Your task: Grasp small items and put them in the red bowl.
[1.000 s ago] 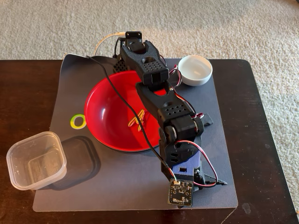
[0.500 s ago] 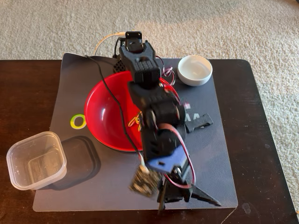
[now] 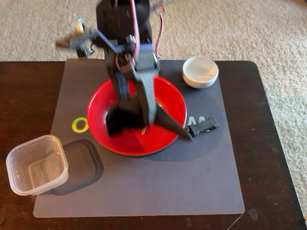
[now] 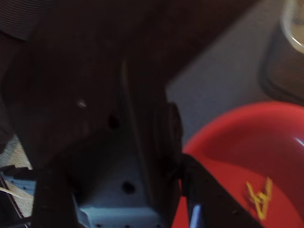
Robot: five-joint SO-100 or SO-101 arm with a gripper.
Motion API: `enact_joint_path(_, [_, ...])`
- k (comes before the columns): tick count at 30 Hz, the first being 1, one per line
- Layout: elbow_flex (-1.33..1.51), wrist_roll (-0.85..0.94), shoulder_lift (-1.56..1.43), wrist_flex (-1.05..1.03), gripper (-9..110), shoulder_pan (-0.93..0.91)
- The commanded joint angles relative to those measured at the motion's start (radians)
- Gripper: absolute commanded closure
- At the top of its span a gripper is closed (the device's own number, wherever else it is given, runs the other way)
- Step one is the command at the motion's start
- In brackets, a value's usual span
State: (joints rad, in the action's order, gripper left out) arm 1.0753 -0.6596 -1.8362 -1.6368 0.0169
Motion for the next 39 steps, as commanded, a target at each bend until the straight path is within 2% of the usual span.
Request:
enact_joint_path(1, [0.724,-0.002,-0.387,0.146,101,-0.029])
enact_joint_path(4, [0.979,-0.011,-0.532,0.212,101,-0.051])
enact_joint_path(8, [1.068,0.006,-0.514,0.230,101,-0.044])
enact_joint_path(12, [1.095,-0.003,-0.387,0.264,85,-0.043])
enact_joint_path(15, [1.065,-0.008,-0.430,0.253,73,-0.044])
enact_joint_path(21, [1.071,-0.011,-0.696,0.156,65,0.002])
enact_joint_path(24, [1.158,-0.040,-0.707,0.184,65,0.005])
enact_joint_path(29, [0.927,0.014,-0.632,0.202,65,-0.152])
enact_joint_path(32, [0.701,0.049,-0.322,0.198,65,-0.359])
enact_joint_path(34, [0.446,0.091,-0.069,0.170,65,-0.488])
enact_joint_path(37, [-0.063,0.147,0.353,-0.049,65,-0.650])
enact_joint_path(39, [-0.155,0.135,0.483,-0.067,66,-0.747])
